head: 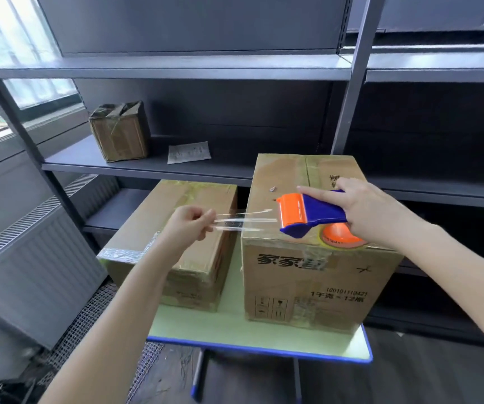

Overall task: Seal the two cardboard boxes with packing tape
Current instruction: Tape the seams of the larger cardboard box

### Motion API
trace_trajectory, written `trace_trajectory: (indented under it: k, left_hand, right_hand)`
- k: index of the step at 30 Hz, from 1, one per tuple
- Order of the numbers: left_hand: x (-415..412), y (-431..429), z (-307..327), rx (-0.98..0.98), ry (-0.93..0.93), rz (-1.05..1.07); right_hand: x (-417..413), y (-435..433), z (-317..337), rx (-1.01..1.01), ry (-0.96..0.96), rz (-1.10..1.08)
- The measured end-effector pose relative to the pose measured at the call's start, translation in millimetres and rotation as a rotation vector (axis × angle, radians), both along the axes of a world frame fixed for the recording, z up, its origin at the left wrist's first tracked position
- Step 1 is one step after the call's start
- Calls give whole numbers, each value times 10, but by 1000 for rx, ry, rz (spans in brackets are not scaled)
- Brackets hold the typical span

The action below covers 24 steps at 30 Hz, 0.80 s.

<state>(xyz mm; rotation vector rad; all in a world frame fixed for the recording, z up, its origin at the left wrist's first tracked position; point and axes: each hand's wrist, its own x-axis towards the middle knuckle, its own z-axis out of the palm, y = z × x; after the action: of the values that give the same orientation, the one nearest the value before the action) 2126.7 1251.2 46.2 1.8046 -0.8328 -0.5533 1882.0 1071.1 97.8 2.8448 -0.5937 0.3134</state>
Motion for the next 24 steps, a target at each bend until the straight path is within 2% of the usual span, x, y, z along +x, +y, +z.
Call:
trace_trajectory:
  k: [7, 11, 16, 24]
  left_hand:
    - [205, 82, 31, 43, -81, -5]
    - [160, -47, -81, 84, -26, -56]
    - [108, -208, -202, 81, 33, -18]
    - [6, -280, -372, 83, -4, -30]
  right_hand:
    - [-204, -93, 100, -73, 74, -73]
    - [-347, -215, 105, -142, 155, -144]
    - [-381, -252, 36, -115, 203, -157]
    - [-464, -292, -50, -98, 233, -189]
